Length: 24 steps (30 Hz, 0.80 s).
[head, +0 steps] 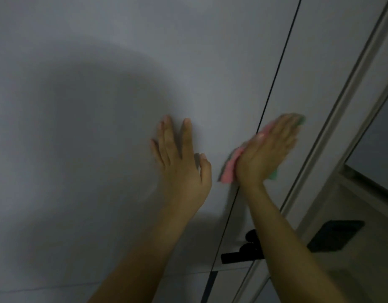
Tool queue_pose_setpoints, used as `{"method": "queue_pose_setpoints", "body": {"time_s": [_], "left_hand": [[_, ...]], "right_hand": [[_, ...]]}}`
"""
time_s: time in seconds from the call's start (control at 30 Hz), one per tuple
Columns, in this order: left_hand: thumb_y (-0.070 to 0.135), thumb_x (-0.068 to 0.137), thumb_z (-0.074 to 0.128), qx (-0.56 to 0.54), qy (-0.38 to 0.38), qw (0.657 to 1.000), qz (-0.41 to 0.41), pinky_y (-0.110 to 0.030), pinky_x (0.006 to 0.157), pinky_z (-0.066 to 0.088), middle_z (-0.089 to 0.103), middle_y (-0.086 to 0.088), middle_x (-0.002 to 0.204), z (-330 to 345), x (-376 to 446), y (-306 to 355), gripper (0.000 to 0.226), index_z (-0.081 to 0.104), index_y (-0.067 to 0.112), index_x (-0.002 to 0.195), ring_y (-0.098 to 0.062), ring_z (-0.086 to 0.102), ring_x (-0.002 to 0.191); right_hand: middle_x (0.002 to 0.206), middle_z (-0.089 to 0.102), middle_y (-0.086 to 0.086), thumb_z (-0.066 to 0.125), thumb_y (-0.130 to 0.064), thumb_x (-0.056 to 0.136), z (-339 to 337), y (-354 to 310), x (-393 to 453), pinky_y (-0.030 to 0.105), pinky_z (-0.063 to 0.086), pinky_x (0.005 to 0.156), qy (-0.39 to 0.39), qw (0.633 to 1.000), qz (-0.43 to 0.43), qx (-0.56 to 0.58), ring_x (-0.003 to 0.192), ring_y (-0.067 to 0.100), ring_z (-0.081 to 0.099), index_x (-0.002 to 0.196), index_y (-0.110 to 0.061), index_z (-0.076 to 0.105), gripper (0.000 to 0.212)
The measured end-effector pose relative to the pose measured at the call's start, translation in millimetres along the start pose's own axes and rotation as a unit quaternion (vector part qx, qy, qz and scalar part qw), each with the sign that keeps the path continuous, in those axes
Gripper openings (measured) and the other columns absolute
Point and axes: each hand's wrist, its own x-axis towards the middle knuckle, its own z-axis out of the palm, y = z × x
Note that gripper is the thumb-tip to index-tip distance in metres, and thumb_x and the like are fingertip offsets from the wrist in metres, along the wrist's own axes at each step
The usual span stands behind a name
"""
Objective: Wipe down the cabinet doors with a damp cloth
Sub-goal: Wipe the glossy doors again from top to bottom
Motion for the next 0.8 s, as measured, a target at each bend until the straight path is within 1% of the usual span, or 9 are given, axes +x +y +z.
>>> {"method": "queue_pose_setpoints", "body": {"time_s": [0.1,0.17,0.27,0.4,0.43,0.53,0.6,0.7,0.8], "left_hand": [[0.018,0.082,0.052,-0.006,-0.01,1.0,0.01,-0.052,0.117,0.001,0.015,-0.028,0.154,12,-6,10,0.069,0.033,0.005,0.147,-0.036,0.008,0.145],[0.021,0.084,0.052,0.004,-0.009,1.0,0.016,-0.055,0.117,0.002,0.015,-0.028,0.154,20,-8,13,0.068,0.032,0.005,0.147,-0.039,0.007,0.145],[0.029,0.089,0.049,0.025,-0.007,0.999,0.02,-0.057,0.116,0.002,0.014,-0.029,0.154,27,-8,11,0.066,0.03,0.006,0.148,-0.04,0.005,0.144],[0.046,0.092,0.05,0.062,0.009,0.998,0.024,-0.058,0.115,0.002,0.015,-0.03,0.152,37,-8,8,0.072,0.026,0.006,0.147,-0.043,0.007,0.142],[0.05,0.091,0.05,0.076,0.014,0.997,0.024,-0.057,0.115,0.0,0.014,-0.03,0.152,41,-8,8,0.076,0.024,0.006,0.147,-0.043,0.007,0.142],[0.058,0.089,0.051,0.104,0.026,0.994,0.027,-0.055,0.115,-0.003,0.01,-0.026,0.15,46,-8,5,0.082,0.021,0.007,0.147,-0.043,0.008,0.141],[0.06,0.088,0.051,0.111,0.034,0.993,0.031,-0.055,0.115,-0.003,0.009,-0.025,0.15,50,-9,4,0.083,0.02,0.009,0.147,-0.043,0.008,0.14],[0.06,0.088,0.05,0.119,0.043,0.991,0.033,-0.056,0.114,-0.001,0.011,-0.026,0.149,52,-8,3,0.084,0.021,0.008,0.147,-0.044,0.009,0.139],[0.06,0.089,0.049,0.123,0.048,0.991,0.032,-0.057,0.114,0.001,0.012,-0.027,0.149,53,-7,4,0.083,0.023,0.007,0.146,-0.044,0.01,0.139]], "right_hand": [[0.16,-0.002,0.002,0.016,-0.032,0.102,3,18,-31,0.043,0.0,0.119,-0.088,0.96,-0.267,-0.001,0.147,0.026,0.001,0.153,-0.016,0.005,0.055],[0.161,-0.004,0.001,0.019,-0.032,0.101,-3,53,-9,0.045,0.0,0.119,-0.092,0.93,-0.355,-0.003,0.147,0.021,-0.002,0.153,-0.018,0.004,0.056],[0.155,0.017,0.023,0.015,-0.029,0.102,-17,81,39,0.041,0.002,0.119,-0.041,0.97,-0.239,0.004,0.147,0.025,0.004,0.149,0.0,0.018,0.055],[0.153,0.022,0.027,0.01,-0.032,0.102,-10,51,33,0.038,0.005,0.119,0.025,0.999,-0.01,0.033,0.144,0.036,0.018,0.146,0.007,0.021,0.059],[0.154,0.02,0.025,0.009,-0.033,0.102,-6,46,18,0.04,0.005,0.119,0.015,0.999,-0.037,0.021,0.144,0.035,0.016,0.147,0.005,0.019,0.059],[0.16,-0.001,0.001,0.017,-0.032,0.102,-6,65,-10,0.044,0.001,0.119,-0.073,0.958,-0.276,0.017,0.147,0.024,0.001,0.153,-0.016,0.006,0.055],[0.161,-0.004,-0.002,0.02,-0.031,0.102,-12,85,14,0.043,0.002,0.119,-0.072,0.938,-0.34,0.012,0.148,0.02,-0.001,0.153,-0.02,0.005,0.055],[0.155,0.02,0.021,0.022,-0.024,0.099,-15,73,43,0.043,0.007,0.119,-0.008,0.984,-0.177,0.026,0.145,0.031,0.013,0.149,-0.001,0.019,0.055],[0.154,0.019,0.025,0.02,-0.026,0.098,-10,48,26,0.04,0.002,0.119,0.001,0.996,-0.073,0.054,0.145,0.032,0.013,0.148,0.003,0.019,0.057]]}}
